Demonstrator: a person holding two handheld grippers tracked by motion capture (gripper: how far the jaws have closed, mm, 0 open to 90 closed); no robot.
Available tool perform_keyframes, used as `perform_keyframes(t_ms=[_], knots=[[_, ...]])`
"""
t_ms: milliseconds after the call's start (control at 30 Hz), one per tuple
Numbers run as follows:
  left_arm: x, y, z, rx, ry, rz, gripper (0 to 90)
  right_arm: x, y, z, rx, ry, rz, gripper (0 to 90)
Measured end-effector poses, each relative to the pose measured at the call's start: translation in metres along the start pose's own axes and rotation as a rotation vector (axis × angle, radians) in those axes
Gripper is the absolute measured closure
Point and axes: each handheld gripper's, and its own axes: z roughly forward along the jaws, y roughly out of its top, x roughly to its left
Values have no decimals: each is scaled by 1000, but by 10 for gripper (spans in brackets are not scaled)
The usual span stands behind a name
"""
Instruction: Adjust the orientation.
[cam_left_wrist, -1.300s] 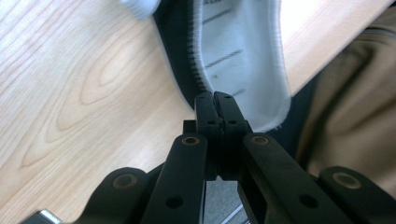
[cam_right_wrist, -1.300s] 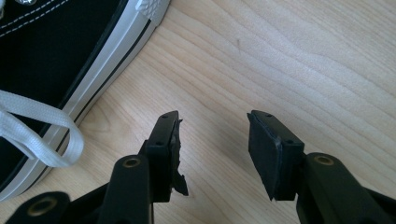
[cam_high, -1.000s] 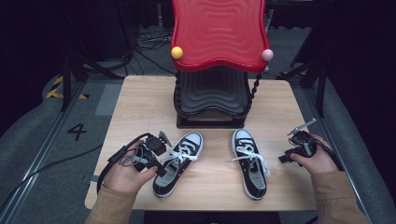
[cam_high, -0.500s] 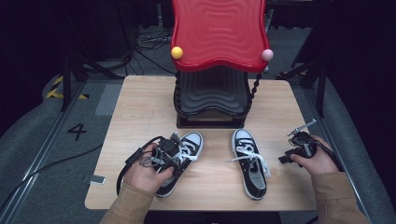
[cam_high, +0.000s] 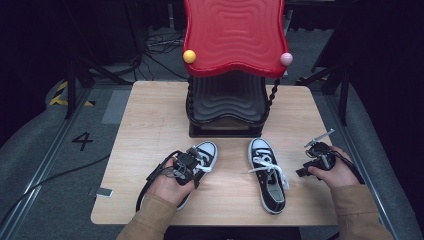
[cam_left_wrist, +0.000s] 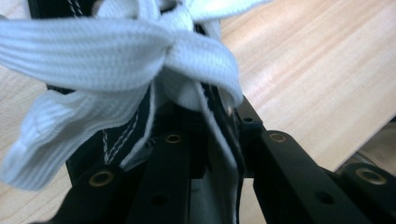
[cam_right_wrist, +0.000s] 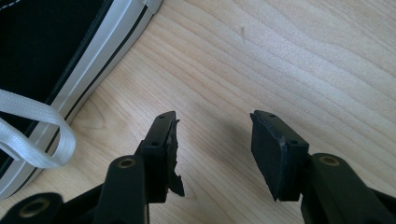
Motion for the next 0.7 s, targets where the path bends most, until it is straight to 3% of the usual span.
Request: perform_keyframes(t_ms=[300,433,467,700], knots=[[2,3,5,-43,-2,-52,780,3,2,4,7,0,-10,512],[-3,9,8,2,47,-25,762,4,2,5,17,6,-2,512],[-4,10,9,4,49,-36,759,4,2,6,18,6,-2,512],[1,13,10,20,29,-55,739,5,1,7,23,8,1,513]])
